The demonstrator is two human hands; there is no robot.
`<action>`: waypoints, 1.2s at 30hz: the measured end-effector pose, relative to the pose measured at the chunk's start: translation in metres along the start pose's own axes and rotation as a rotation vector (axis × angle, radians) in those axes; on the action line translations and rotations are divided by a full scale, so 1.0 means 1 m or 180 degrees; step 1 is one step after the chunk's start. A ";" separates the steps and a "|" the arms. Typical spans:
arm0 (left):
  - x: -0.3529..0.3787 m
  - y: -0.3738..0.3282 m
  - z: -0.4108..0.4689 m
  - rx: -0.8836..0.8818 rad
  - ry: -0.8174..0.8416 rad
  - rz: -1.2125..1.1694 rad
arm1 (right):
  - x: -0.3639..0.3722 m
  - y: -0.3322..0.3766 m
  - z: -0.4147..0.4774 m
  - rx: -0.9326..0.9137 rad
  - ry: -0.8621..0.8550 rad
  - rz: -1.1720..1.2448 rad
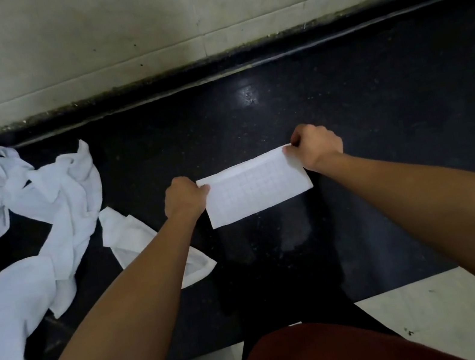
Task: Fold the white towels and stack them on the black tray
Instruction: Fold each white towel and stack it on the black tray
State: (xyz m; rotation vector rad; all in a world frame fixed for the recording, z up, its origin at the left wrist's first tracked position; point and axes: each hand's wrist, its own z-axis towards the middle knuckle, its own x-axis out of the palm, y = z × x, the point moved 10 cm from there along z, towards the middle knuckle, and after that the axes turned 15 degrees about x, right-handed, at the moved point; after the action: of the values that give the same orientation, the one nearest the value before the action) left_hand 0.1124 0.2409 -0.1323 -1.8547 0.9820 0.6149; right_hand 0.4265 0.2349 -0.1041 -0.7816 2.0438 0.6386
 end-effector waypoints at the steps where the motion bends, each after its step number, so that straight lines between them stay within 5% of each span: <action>1: -0.005 -0.005 -0.003 0.0114 -0.0156 0.0113 | -0.001 -0.003 -0.001 0.0002 -0.0033 0.0002; 4: -0.019 -0.029 -0.019 0.0837 -0.0533 0.0567 | -0.006 -0.015 -0.005 0.0004 -0.0145 0.0147; 10: 0.034 -0.046 -0.068 0.2340 0.0159 0.1357 | 0.020 -0.023 -0.024 0.0023 0.0144 -0.0193; 16: 0.035 -0.022 -0.074 0.2310 -0.0065 0.1390 | 0.017 -0.017 -0.049 -0.0609 -0.0448 -0.0206; 19: 0.034 -0.022 -0.078 0.2404 -0.0109 0.1398 | 0.042 -0.016 -0.067 -0.1148 -0.0068 -0.0126; 23: 0.037 -0.016 -0.078 0.2272 -0.0028 0.1380 | 0.043 -0.059 -0.054 -0.0409 0.0194 0.0544; 33: 0.033 -0.025 -0.080 0.2282 0.0039 0.1840 | 0.023 -0.026 -0.041 0.0005 -0.0083 0.0146; 36: 0.035 -0.021 -0.069 0.2156 0.0437 0.2034 | 0.033 -0.022 -0.036 0.0369 0.0168 0.0076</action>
State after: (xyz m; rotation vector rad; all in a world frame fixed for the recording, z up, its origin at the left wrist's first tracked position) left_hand 0.1503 0.1714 -0.1169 -0.9819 1.6538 0.4354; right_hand 0.4080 0.1862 -0.1163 -0.7140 2.1206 0.5125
